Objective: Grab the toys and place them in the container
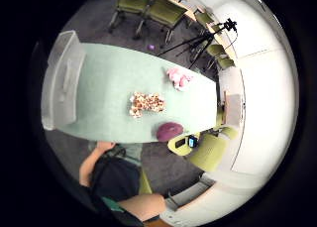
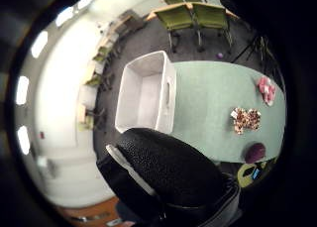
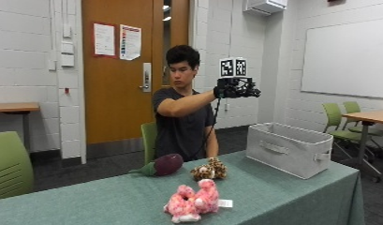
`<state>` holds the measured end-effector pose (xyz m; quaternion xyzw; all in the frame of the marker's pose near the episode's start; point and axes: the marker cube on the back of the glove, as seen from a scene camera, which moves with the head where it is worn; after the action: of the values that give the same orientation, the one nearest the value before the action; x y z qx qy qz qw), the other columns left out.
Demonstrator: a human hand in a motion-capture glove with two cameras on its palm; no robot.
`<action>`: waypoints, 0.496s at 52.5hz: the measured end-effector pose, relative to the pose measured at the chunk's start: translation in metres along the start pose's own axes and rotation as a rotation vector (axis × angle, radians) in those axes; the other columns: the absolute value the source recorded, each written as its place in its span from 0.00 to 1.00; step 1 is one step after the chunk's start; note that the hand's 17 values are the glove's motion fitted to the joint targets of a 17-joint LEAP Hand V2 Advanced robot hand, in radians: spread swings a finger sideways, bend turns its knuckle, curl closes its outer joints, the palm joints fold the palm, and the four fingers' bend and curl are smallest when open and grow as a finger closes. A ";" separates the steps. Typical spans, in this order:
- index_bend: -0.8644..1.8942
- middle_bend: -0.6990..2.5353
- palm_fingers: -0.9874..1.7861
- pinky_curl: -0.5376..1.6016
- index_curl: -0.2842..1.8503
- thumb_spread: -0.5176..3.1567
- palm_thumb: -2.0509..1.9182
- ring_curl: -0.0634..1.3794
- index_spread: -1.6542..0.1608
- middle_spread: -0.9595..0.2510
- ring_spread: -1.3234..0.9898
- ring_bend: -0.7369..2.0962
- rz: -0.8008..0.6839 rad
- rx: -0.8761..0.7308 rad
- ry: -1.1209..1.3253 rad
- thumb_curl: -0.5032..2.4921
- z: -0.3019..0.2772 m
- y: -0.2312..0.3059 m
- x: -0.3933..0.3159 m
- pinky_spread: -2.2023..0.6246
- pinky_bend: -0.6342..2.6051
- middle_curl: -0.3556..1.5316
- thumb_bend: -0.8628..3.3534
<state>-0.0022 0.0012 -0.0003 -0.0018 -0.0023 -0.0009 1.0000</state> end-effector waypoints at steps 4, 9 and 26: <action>0.37 0.30 0.38 0.30 0.16 0.29 0.47 0.07 0.85 0.77 0.53 0.32 -0.002 0.006 0.002 0.17 0.000 0.000 -0.001 0.77 0.32 0.23 0.17; 0.37 0.30 0.37 0.32 0.18 0.35 0.47 0.08 0.83 0.77 0.51 0.33 -0.003 0.006 0.012 0.17 0.001 -0.001 0.000 0.76 0.33 0.26 0.18; 0.38 0.30 0.35 0.36 0.23 0.40 0.47 0.13 0.81 0.76 0.49 0.33 0.007 -0.017 0.007 0.17 0.004 -0.001 0.019 0.76 0.33 0.31 0.17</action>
<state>0.0171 -0.0002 0.0040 -0.0102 0.0013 0.0027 0.9999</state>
